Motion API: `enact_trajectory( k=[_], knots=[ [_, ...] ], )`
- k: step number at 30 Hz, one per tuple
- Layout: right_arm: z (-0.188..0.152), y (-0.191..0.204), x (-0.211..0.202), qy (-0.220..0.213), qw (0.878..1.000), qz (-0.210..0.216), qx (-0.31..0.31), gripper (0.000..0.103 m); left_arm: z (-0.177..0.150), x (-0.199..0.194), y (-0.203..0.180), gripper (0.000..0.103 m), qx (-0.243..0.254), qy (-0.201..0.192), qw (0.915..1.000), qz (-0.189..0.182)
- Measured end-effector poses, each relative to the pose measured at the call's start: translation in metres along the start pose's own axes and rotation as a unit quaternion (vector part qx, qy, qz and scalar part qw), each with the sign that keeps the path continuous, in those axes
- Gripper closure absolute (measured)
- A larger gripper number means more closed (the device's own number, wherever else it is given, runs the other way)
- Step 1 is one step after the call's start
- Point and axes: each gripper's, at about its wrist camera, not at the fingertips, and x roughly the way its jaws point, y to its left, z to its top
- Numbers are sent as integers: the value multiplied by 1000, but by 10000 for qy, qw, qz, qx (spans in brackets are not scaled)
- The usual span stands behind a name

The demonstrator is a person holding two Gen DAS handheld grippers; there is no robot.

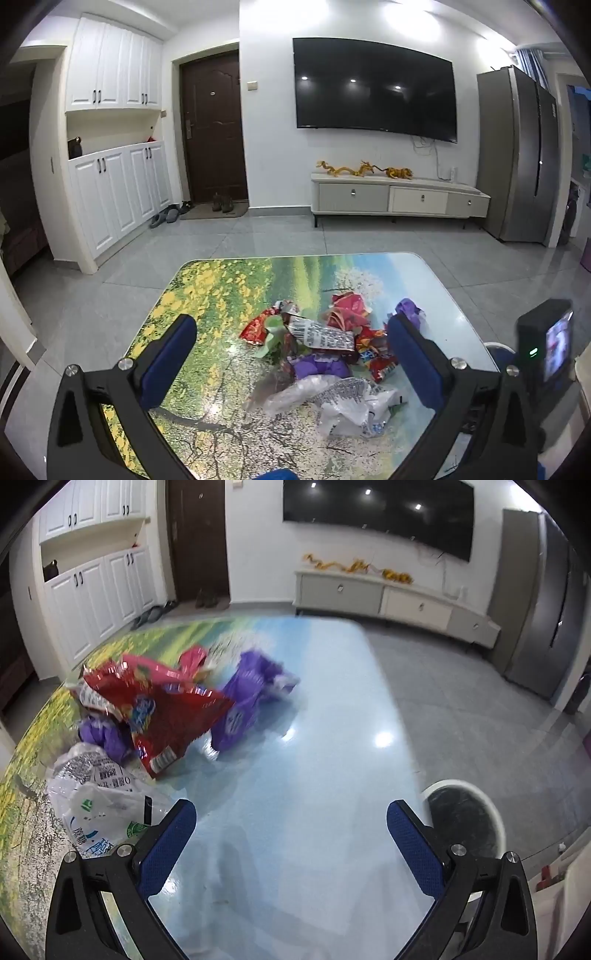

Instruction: Collect trash

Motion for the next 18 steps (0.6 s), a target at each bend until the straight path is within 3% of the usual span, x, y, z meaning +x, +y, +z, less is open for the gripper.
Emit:
enact_trajectory(
  k=[8, 18],
  knots=[
    [7, -25, -65, -845, 9950, -401, 356, 0, 2, -3, -7, 0, 93, 69, 9999, -55],
    [13, -47, -94, -1321, 9874, -595, 632, 0, 10, -10, 7, 0, -28, -142, 9998, 166]
  ],
)
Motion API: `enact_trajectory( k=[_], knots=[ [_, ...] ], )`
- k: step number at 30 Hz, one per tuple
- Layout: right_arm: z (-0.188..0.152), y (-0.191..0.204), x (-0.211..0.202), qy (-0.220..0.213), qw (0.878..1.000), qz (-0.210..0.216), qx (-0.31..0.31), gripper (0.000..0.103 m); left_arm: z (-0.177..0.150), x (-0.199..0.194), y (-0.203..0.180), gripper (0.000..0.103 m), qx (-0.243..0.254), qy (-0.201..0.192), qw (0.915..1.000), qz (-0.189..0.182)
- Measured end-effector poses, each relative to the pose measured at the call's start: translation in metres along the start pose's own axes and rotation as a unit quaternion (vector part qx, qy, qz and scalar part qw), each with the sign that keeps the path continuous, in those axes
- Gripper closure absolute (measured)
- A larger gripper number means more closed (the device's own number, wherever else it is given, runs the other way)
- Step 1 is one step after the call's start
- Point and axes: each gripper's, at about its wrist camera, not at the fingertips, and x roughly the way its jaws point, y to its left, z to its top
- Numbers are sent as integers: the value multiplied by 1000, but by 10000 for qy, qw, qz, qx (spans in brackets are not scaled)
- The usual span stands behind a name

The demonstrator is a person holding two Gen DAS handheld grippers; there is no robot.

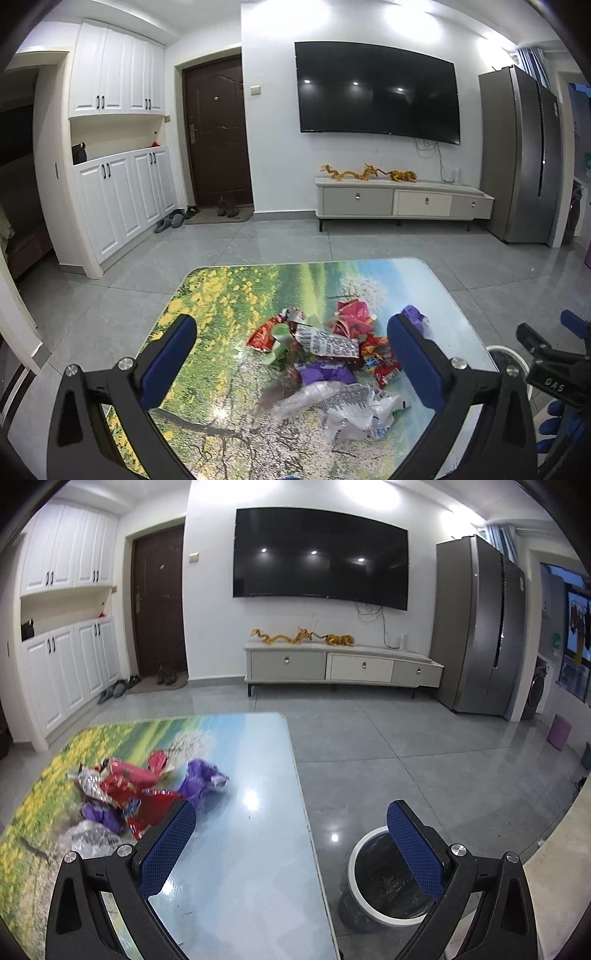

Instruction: Collect trash

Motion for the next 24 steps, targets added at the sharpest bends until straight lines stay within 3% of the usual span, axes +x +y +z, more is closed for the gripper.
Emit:
enact_trajectory(
  k=[24],
  knots=[
    [9, -1, -2, -39, 9999, -110, 48, 0, 3, 1, 28, 0, -368, -169, 9988, 275]
  ],
)
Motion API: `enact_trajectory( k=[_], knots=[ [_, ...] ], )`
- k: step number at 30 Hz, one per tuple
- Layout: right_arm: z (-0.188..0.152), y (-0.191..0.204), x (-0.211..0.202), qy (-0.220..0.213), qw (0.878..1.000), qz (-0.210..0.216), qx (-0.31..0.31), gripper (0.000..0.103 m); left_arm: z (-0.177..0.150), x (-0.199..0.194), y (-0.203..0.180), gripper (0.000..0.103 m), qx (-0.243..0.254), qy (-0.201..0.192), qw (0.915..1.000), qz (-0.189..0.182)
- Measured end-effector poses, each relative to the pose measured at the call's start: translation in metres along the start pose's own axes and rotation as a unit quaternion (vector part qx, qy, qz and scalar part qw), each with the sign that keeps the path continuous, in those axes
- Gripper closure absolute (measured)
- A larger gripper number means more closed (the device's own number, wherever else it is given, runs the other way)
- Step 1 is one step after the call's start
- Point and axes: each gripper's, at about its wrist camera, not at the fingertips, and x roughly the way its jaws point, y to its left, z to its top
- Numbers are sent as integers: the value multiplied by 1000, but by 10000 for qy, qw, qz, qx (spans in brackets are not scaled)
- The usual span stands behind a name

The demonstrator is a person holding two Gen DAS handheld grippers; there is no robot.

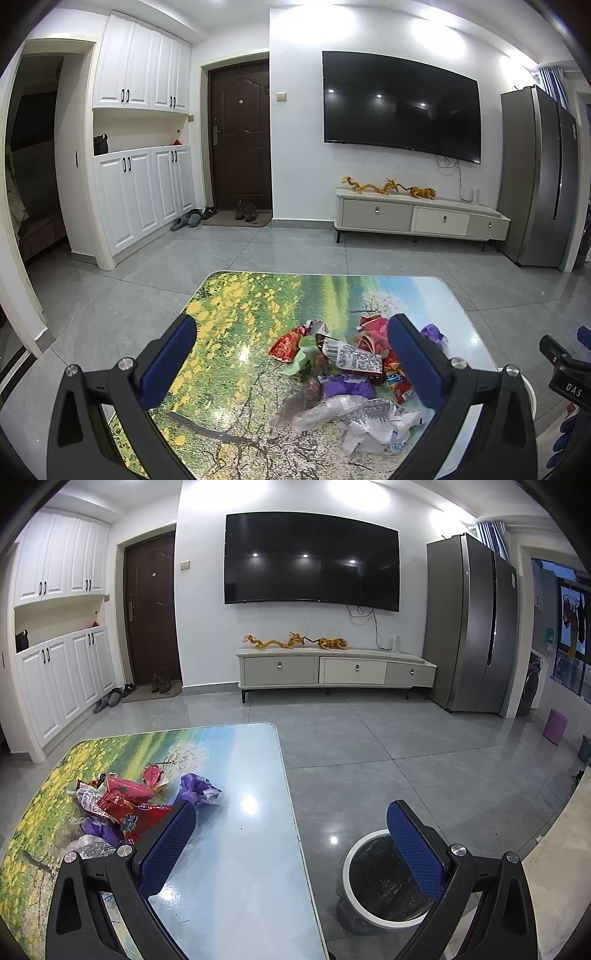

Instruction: Collect trash

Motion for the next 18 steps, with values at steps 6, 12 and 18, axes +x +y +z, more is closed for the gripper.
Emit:
enact_trajectory(
  k=[6, 12, 18],
  knots=[
    [4, 3, -3, -65, 9999, -54, -69, 0, 0, 2, 5, 0, -23, 32, 10000, 9],
    [6, 6, -2, -52, 9998, -94, -148, 0, 0, 5, 12, 0, -68, 60, 10000, 22],
    [8, 9, 4, -24, 9998, -102, -189, 0, -1, 13, 17, 0, -70, 193, 9998, -21]
  ],
)
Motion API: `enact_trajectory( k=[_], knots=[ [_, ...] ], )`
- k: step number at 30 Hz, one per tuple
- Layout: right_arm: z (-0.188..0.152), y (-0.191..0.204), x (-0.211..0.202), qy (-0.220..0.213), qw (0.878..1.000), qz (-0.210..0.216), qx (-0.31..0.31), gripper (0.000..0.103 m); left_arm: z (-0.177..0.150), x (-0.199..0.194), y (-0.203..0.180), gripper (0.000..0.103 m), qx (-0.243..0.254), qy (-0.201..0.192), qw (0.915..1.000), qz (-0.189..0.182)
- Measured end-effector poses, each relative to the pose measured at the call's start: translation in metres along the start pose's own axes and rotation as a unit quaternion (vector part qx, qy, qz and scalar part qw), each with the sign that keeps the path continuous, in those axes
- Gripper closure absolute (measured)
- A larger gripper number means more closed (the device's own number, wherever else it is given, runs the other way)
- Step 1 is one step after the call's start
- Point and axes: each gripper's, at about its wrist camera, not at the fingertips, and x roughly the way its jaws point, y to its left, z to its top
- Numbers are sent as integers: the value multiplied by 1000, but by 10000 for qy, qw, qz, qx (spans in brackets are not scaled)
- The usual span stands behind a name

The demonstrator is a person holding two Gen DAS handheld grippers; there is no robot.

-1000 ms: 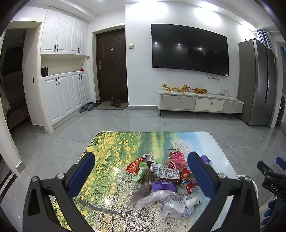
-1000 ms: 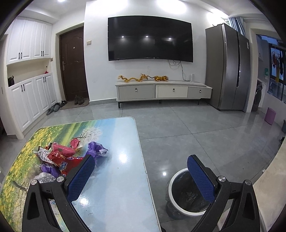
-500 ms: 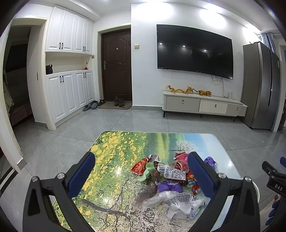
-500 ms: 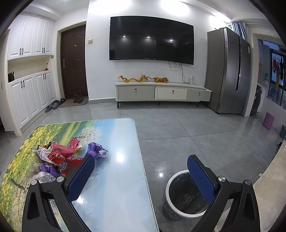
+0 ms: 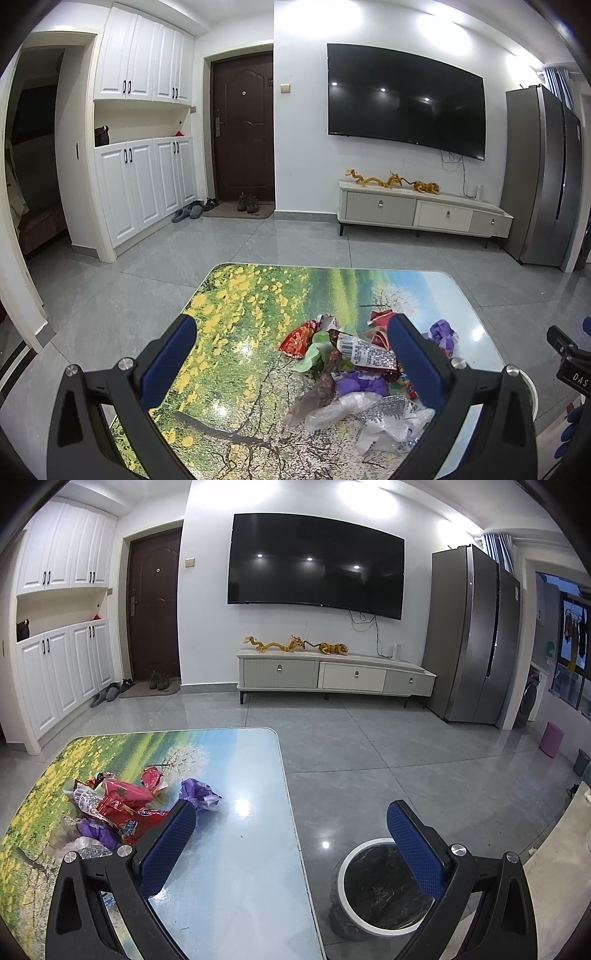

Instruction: Collect trash

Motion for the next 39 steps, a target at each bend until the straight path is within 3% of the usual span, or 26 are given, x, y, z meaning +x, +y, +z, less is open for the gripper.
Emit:
enact_trajectory(
  k=[19, 26, 39],
  knots=[
    [21, 26, 28, 31, 9997, -79, -250, 0, -1, 38, 22, 0, -127, 329, 9993, -139],
    [22, 17, 18, -136, 9997, 63, -169, 0, 4, 21, 9, 0, 5, 224, 9997, -72],
    [-2, -14, 28, 56, 9985, 530, 140, 0, 6, -10, -37, 0, 441, 143, 9987, 231]
  ],
)
